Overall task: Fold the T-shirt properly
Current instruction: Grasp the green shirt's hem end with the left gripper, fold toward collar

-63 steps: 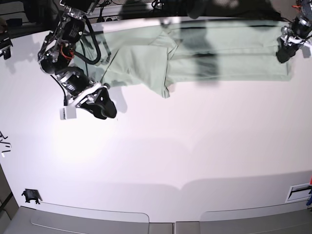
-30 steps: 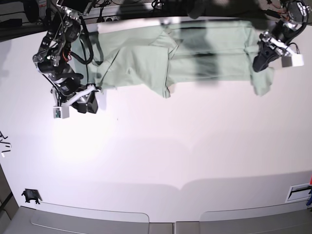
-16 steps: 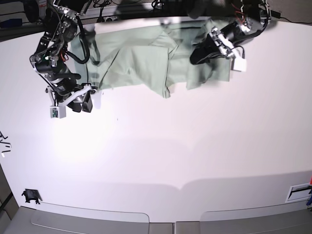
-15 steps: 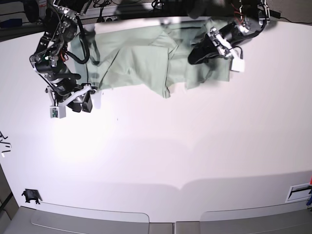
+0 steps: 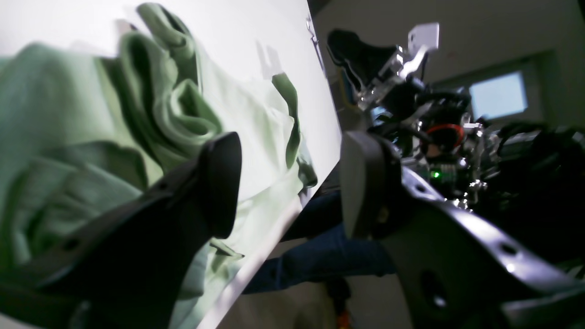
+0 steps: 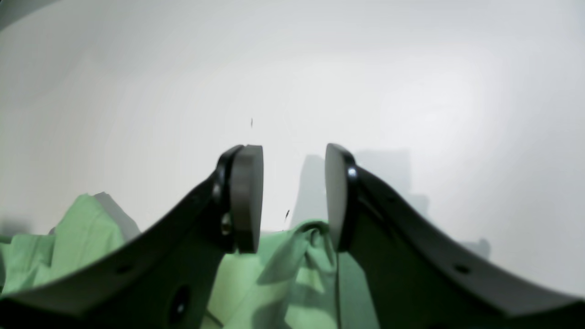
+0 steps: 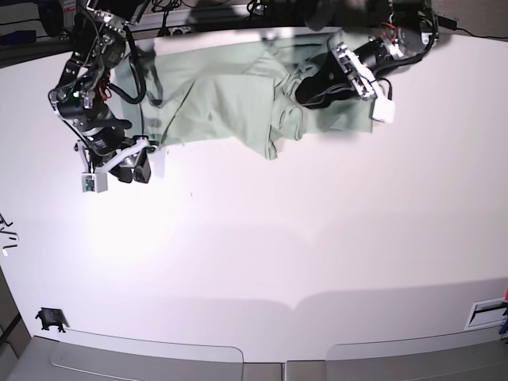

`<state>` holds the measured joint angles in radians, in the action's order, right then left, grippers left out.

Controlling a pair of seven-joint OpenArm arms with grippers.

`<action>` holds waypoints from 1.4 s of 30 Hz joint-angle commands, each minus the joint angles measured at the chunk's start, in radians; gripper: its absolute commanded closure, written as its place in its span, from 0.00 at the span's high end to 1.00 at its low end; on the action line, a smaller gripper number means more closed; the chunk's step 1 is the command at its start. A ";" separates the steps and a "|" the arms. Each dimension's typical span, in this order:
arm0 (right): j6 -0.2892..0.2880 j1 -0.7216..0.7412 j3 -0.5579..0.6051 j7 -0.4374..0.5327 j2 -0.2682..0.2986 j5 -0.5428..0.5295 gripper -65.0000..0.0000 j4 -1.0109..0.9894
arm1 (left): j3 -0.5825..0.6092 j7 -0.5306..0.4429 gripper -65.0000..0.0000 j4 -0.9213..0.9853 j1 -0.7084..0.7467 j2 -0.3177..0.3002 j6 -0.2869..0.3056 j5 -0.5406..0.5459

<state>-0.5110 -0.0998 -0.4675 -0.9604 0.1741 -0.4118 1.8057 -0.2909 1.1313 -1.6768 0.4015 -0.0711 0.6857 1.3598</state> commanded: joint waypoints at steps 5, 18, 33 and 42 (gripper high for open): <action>0.000 0.014 -0.005 0.030 0.011 -0.014 0.32 0.015 | -0.126 -0.006 0.00 -0.108 0.008 -0.002 0.012 -0.112; 0.000 0.014 -0.004 0.039 0.011 -0.018 0.32 0.015 | -0.177 -0.252 0.00 -0.114 0.060 -0.018 0.012 -0.538; 0.000 0.014 -0.004 0.048 0.011 -0.018 0.32 0.015 | -0.016 -0.393 0.00 -0.114 0.058 -0.022 -0.058 -0.811; 0.000 0.016 -0.004 0.049 0.003 -0.044 0.32 0.015 | -0.014 -0.397 0.00 -0.114 0.048 -0.034 -0.102 -0.883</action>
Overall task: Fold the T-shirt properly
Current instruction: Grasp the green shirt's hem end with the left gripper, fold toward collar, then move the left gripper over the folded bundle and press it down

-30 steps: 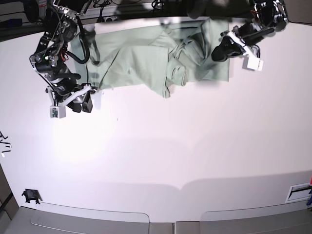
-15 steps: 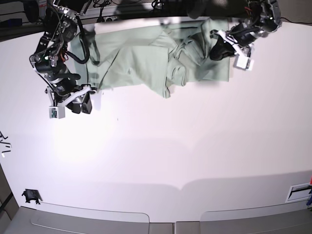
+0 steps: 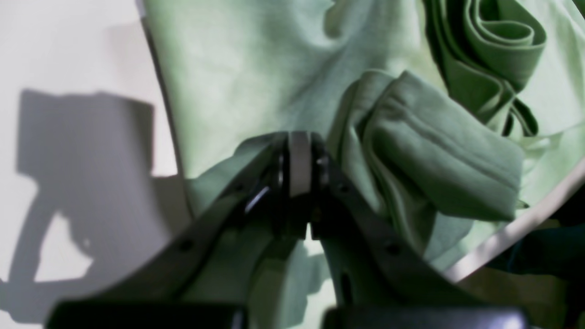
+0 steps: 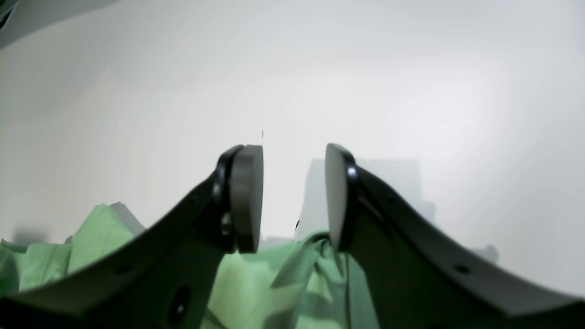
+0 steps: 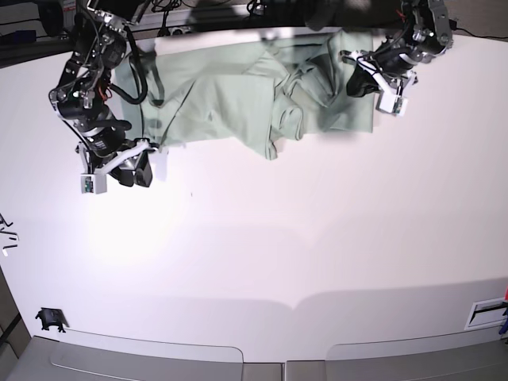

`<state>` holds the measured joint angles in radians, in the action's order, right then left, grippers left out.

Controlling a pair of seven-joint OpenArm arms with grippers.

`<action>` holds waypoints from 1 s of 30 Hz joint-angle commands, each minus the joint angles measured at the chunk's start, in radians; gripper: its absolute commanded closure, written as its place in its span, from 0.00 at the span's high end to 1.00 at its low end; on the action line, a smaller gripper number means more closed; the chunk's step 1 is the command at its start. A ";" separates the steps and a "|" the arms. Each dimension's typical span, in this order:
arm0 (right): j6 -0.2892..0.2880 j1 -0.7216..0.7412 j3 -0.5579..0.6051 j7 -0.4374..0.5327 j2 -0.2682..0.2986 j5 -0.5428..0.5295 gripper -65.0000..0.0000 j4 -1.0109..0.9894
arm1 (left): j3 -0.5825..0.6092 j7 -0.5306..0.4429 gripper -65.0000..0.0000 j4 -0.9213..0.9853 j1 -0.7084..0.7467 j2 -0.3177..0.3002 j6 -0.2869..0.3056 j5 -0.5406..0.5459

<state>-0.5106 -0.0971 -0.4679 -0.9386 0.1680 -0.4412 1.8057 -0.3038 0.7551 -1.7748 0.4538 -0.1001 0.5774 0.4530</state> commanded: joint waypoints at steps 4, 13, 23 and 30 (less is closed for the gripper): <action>-0.001 0.014 -0.004 0.027 0.009 -0.014 0.32 0.015 | -0.002 0.054 0.00 -0.016 -0.004 -0.005 0.048 0.097; -0.001 0.014 -0.004 0.027 0.009 -0.014 0.32 0.015 | -0.002 0.273 0.00 -0.016 0.009 -0.005 0.121 0.430; -0.001 0.014 -0.004 0.026 0.009 -0.014 0.32 0.015 | -0.002 0.641 0.00 -0.024 0.009 -0.006 0.121 0.924; -0.001 0.013 -0.004 0.026 0.009 -0.014 0.32 0.015 | -0.011 0.525 0.00 -0.101 0.005 -0.052 0.121 0.940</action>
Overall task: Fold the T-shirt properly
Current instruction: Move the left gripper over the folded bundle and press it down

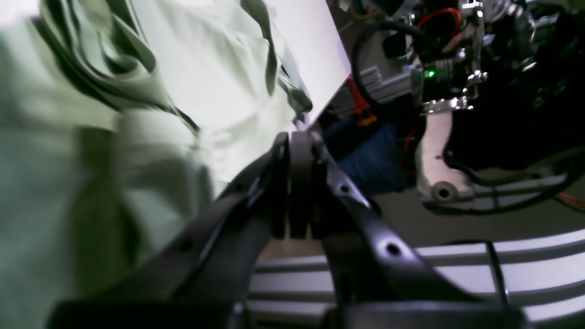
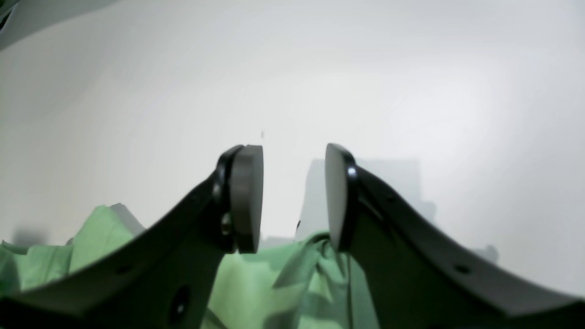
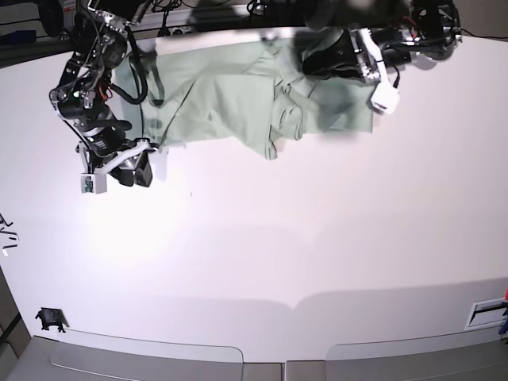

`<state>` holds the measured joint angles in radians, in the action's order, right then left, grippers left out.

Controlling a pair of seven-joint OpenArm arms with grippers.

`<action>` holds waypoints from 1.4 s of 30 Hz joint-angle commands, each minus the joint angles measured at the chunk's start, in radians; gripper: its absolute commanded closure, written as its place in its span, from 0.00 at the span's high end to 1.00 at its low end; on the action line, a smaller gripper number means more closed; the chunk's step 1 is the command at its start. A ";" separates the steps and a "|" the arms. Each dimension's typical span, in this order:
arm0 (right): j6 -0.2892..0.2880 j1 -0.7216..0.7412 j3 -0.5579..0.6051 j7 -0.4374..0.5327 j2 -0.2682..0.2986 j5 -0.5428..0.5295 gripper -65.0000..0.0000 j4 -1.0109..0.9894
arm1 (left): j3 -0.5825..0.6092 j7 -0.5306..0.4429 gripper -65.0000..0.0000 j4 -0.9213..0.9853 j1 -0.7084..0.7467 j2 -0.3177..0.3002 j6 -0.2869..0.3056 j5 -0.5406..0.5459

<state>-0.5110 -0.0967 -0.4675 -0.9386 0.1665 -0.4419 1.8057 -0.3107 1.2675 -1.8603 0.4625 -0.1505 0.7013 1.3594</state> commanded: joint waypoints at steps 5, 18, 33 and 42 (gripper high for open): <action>-0.001 0.013 -0.004 0.026 0.011 -0.014 0.32 0.015 | -0.001 -0.401 0.00 -0.003 -0.008 0.009 -0.003 -0.632; -0.001 0.013 -0.004 0.031 0.011 -0.014 0.32 0.015 | 0.257 -0.524 0.00 0.022 -0.008 0.019 -0.007 -0.958; -0.001 0.013 -0.004 0.030 0.011 -0.013 0.32 0.015 | 0.293 -0.405 0.00 -0.137 -0.009 0.019 -0.003 -0.709; -0.001 0.014 -0.004 0.034 0.011 -0.014 0.32 0.015 | 0.255 -0.640 0.00 0.010 -0.066 0.020 -0.134 -1.003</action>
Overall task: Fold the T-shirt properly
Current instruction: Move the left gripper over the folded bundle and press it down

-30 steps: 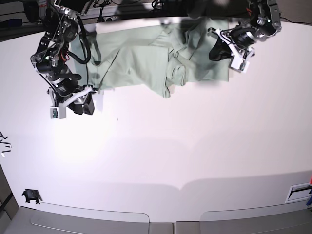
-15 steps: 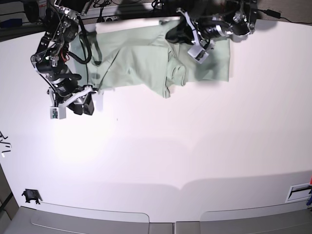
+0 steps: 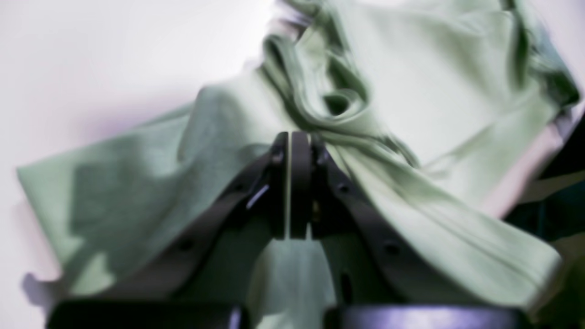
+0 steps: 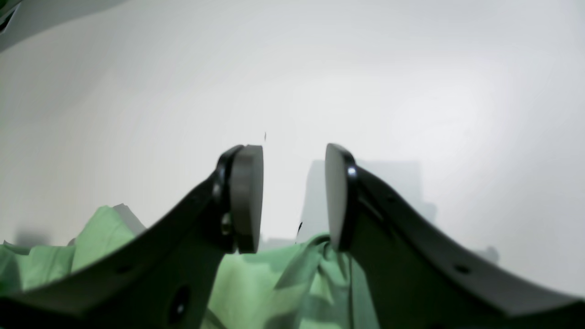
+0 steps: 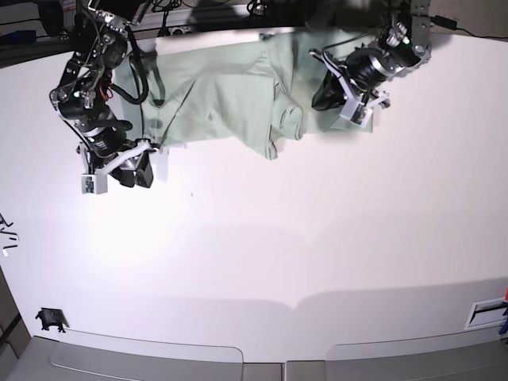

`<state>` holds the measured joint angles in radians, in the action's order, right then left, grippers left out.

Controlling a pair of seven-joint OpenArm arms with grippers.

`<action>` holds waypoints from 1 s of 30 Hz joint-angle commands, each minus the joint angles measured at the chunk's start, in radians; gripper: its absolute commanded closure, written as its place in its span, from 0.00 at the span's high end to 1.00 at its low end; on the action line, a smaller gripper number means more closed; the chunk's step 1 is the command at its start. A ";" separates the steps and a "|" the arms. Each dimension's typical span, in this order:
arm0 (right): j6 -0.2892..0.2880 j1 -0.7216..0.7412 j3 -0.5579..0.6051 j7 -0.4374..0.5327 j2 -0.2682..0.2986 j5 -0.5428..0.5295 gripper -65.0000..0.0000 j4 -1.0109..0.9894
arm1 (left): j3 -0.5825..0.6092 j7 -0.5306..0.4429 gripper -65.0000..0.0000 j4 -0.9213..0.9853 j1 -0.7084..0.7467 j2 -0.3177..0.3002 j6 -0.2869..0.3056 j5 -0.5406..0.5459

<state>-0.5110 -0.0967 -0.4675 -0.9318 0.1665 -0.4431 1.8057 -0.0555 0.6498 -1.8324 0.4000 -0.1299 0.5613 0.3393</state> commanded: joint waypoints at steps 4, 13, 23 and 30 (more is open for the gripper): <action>-0.001 0.013 -0.004 0.026 0.011 -0.013 0.32 0.015 | 0.000 -0.023 0.00 0.103 -0.077 0.000 0.005 0.039; 0.000 0.013 -0.004 0.026 0.010 -0.012 0.32 0.015 | 0.029 -0.023 0.00 0.140 -0.154 0.056 -0.005 0.072; -0.001 0.013 -0.004 0.026 0.010 -0.012 0.32 0.015 | 0.277 -0.038 0.00 0.140 -0.180 0.114 -0.013 -0.023; -0.001 0.013 -0.005 0.019 0.012 -0.001 0.32 0.015 | 0.310 0.011 0.00 0.107 -0.209 0.116 -0.013 -0.024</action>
<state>-0.5106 -0.0971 -0.4679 -0.9363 0.1669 -0.4366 1.8057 0.2527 0.6922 -1.7012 0.2001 -0.0200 0.5461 0.2893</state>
